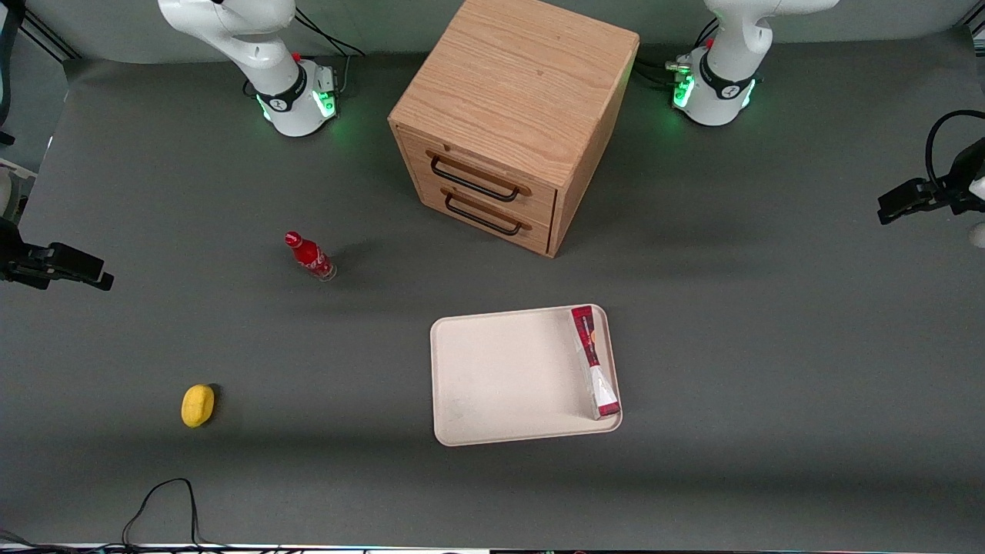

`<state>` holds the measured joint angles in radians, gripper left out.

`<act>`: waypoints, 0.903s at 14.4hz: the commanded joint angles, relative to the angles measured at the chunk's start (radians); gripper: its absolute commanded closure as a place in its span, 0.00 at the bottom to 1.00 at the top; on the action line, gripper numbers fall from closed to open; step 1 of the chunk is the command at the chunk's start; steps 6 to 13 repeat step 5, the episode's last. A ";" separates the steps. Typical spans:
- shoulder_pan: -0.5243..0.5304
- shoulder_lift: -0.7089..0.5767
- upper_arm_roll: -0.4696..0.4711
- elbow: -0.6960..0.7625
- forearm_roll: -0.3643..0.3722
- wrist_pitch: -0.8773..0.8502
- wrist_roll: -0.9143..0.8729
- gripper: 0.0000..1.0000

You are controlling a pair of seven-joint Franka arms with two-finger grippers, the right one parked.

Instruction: Place red cookie box on tray

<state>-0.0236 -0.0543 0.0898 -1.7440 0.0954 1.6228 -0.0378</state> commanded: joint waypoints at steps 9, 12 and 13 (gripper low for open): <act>-0.025 0.011 -0.012 0.038 -0.017 -0.031 0.003 0.00; -0.025 0.011 -0.012 0.038 -0.017 -0.031 0.003 0.00; -0.025 0.011 -0.012 0.038 -0.017 -0.031 0.003 0.00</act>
